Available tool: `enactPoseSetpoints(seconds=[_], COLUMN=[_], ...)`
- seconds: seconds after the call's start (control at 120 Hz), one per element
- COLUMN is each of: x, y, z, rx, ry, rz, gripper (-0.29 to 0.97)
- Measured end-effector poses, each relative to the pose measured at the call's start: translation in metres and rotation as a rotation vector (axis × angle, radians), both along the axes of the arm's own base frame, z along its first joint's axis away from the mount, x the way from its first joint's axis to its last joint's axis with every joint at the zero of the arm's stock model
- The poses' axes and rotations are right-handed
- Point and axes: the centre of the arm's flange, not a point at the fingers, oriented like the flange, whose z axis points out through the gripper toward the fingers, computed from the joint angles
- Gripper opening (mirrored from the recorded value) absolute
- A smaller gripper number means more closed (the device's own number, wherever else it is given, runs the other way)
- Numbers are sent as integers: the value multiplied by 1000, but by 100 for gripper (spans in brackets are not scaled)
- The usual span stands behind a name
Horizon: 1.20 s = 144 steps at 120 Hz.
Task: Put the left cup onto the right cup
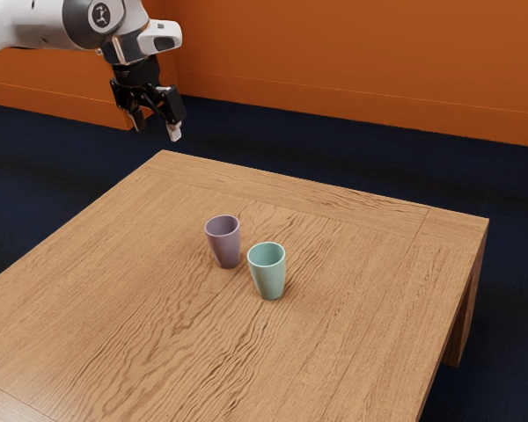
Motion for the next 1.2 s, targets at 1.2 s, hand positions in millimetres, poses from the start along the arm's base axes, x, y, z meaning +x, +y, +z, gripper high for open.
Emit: enactPoseSetpoints(seconds=[1.2], x=[86], y=[21], z=[-126], rx=[28], ry=[94], rz=[17], gripper=[68])
